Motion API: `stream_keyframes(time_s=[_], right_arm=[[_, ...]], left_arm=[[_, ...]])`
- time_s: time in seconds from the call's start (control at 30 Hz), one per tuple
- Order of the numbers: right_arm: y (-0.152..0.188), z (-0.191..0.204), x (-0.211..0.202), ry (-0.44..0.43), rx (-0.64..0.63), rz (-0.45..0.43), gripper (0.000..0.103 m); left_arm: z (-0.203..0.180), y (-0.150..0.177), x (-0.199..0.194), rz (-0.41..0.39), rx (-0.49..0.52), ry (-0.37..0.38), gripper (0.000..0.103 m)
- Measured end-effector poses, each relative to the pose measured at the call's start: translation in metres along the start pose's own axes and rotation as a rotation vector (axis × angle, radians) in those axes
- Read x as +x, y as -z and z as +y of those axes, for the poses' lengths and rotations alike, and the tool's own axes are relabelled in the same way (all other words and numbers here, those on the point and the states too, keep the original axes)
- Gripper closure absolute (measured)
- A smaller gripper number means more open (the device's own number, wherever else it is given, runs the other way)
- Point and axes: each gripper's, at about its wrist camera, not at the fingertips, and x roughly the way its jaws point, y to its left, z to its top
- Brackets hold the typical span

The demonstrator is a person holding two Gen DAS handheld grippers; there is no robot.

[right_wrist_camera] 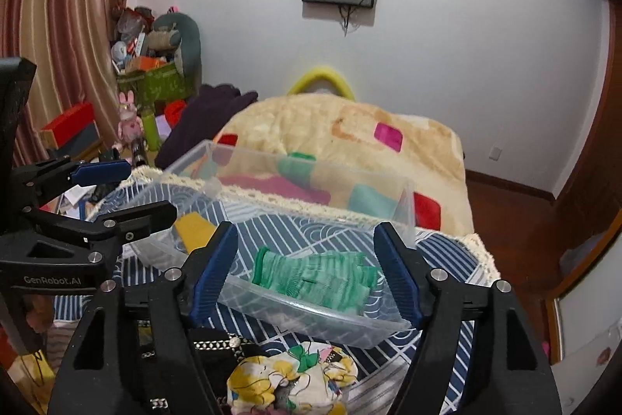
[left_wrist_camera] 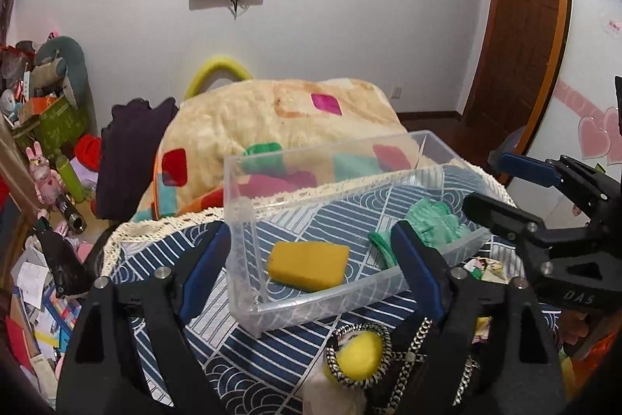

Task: Organize soft objects
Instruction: 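Lower the sponge and glove into the clear box and open both grippers, then grasp the yellow ball toy with the left gripper while the right grasps the floral cloth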

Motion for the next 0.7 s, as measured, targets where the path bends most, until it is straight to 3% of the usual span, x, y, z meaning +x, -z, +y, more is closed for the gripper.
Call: stream_keyframes(time_s=[0.17, 0.3, 0.37, 0.7], right_arm=[[0.001, -0.002, -0.022, -0.007, 0.021, -0.056, 0.033], [0.005, 0.0, -0.041, 0.019, 0.014, -0.107, 0.022], [0.009, 0.002, -0.048, 0.026, 0.012, -0.125, 0.021], [0.039, -0.003, -0.05, 0.013, 0.055, -0.088, 0.021]], left_arm=[[-0.003, 0.003, -0.024, -0.054, 0.013, 0.002, 0.011], [-0.006, 0.01, -0.037, -0.069, 0.019, 0.013, 0.01], [-0.006, 0.015, -0.039, -0.066, 0.015, 0.022, 0.01], [-0.016, 0.053, -0.033, -0.001, 0.057, 0.03, 0.01]])
